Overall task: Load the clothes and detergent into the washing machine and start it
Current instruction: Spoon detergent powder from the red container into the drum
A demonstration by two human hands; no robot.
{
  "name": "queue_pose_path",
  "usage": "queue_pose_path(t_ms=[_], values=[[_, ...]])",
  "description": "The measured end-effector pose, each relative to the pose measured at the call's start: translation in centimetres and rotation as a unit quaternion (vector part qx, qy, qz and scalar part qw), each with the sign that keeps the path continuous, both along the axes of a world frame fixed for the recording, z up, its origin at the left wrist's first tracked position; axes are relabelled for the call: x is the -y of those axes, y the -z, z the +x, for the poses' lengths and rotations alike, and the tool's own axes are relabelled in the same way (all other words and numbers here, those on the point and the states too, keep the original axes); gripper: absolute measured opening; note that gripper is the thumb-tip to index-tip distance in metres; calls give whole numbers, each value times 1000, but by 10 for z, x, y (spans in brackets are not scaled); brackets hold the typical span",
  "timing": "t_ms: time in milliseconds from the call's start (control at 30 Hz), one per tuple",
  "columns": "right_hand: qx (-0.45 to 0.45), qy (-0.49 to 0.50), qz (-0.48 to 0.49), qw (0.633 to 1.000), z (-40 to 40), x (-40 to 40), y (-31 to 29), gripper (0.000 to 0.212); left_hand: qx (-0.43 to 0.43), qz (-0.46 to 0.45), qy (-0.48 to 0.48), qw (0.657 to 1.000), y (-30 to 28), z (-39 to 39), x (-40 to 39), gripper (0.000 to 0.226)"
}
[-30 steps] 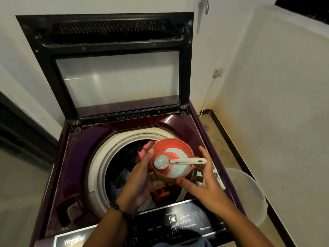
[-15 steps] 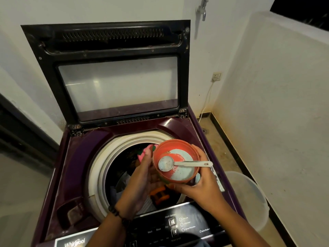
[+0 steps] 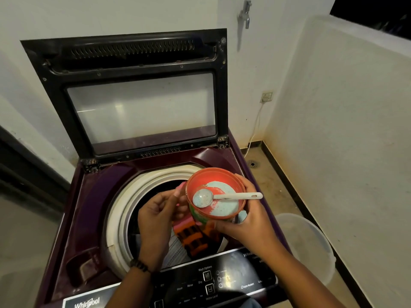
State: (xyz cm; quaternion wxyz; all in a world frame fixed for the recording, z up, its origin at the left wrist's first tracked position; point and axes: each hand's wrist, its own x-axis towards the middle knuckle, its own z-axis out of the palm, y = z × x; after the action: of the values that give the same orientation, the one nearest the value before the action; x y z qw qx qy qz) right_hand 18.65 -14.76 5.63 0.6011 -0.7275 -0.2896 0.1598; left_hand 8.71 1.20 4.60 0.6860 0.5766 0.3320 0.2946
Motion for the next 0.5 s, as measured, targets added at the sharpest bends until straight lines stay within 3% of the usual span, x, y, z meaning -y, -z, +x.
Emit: queue_pose_path(t_ms=[233,500], values=[[-1,-13,11,1000,11,21,-9,102,3,57,-9,998,-13,9,24,42],[-6,-16,20,1000,31,62,-22,95,5,42,70,997,-33,34,70,35]])
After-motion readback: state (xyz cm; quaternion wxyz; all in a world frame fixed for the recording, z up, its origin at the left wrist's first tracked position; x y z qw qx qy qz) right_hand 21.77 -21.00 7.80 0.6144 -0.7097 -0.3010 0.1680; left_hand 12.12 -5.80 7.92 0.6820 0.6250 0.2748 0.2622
